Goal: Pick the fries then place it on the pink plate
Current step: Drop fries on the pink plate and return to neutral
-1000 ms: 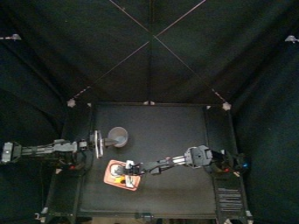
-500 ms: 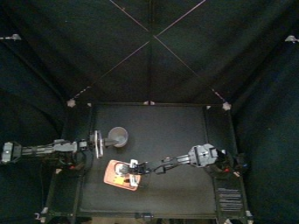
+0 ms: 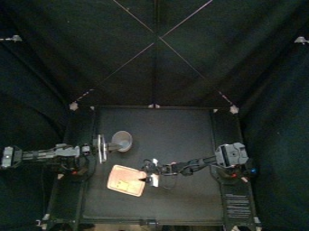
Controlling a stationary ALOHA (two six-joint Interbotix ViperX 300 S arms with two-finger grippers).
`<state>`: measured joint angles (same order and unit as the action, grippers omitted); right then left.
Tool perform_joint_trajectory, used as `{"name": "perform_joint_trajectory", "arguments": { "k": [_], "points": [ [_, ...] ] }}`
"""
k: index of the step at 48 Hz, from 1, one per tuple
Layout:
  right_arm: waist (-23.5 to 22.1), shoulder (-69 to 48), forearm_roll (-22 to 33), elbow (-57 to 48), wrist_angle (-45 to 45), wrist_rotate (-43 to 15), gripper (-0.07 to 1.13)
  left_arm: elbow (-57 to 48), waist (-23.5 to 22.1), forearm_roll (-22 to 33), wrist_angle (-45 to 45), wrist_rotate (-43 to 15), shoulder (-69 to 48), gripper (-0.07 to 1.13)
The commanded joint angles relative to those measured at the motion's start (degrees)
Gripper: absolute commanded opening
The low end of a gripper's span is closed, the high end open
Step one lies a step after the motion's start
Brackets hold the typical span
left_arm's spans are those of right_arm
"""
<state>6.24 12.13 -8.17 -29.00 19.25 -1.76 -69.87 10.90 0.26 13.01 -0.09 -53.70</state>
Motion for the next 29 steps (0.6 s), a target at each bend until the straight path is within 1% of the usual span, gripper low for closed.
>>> {"name": "perform_joint_trajectory", "arguments": {
  "k": [1,9,13,24,29],
  "points": [
    [-1.14,-6.42,0.35,-5.36,5.01,-0.09,0.89,0.97,-0.09,-0.18,0.44,-0.09,0.00,0.01],
    [-3.87,-13.27,0.35,-11.69,6.42,0.09,0.89,1.41,-0.09,-0.18,0.70,-0.09,-0.18,0.01],
    [-4.83,-16.96,1.23,-13.54,6.86,0.26,0.89,1.49,-0.09,-0.18,0.70,-0.09,-0.35,0.01],
    [-6.24,-25.14,8.61,-17.23,8.35,-0.09,0.89,1.49,-0.09,-0.26,0.70,-0.09,-0.44,0.01],
    [-6.68,-26.63,9.93,-18.63,9.23,-0.53,0.89,1.67,-0.09,-0.18,0.97,-0.09,-0.44,0.01]
  ]
}}
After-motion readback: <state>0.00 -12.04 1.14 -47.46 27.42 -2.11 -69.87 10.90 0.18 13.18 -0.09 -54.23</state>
